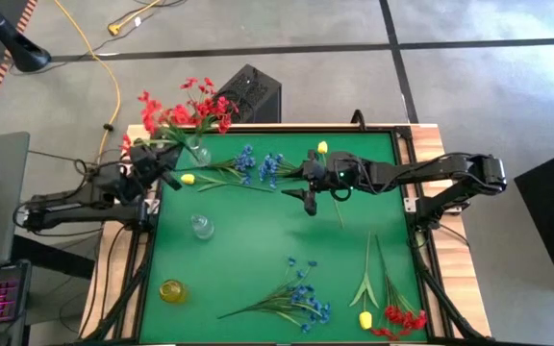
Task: Sort flowers into vase by color
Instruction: Put the top red flowers into the top transparent vase
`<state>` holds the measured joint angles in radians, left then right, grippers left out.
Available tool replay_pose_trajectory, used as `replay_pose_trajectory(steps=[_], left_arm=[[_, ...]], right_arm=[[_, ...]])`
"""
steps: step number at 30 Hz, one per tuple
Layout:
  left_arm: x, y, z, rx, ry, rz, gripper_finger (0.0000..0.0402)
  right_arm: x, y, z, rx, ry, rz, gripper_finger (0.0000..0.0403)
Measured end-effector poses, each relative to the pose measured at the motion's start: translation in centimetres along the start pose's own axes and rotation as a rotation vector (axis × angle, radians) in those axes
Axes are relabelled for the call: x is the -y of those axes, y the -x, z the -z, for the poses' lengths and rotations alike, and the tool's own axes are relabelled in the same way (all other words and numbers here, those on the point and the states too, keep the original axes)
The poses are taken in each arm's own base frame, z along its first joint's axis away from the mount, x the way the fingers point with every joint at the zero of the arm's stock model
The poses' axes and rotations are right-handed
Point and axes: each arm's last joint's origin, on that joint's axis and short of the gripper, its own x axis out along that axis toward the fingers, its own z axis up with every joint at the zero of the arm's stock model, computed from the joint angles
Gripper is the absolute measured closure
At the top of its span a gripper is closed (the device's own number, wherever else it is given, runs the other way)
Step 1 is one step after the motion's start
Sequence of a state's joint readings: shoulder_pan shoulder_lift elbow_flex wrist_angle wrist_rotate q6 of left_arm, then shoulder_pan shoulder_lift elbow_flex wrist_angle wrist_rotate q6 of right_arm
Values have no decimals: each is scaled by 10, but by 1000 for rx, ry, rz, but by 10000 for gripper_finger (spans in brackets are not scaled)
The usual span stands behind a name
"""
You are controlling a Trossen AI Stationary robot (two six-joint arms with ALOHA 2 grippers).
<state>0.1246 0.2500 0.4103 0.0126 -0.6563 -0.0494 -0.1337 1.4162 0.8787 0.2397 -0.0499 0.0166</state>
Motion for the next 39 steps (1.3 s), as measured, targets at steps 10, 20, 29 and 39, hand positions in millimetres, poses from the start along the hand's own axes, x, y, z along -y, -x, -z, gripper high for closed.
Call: replay_pose_trajectory(steps=[10, 20, 29, 39], left_arm=[[-4, -2, 11, -1, 13, -175, 402], [-7, -3, 2, 74, -9, -228, 402], [-15, -21, 8, 50, -8, -276, 402], [-32, -39, 15, 3, -11, -284, 402]], right_arm=[[-1, 0, 0, 0, 15, -2, 143], [-1, 0, 0, 1, 18, -3, 143], [-3, 0, -3, 30, 18, -11, 143], [-9, 0, -2, 20, 16, -31, 143]])
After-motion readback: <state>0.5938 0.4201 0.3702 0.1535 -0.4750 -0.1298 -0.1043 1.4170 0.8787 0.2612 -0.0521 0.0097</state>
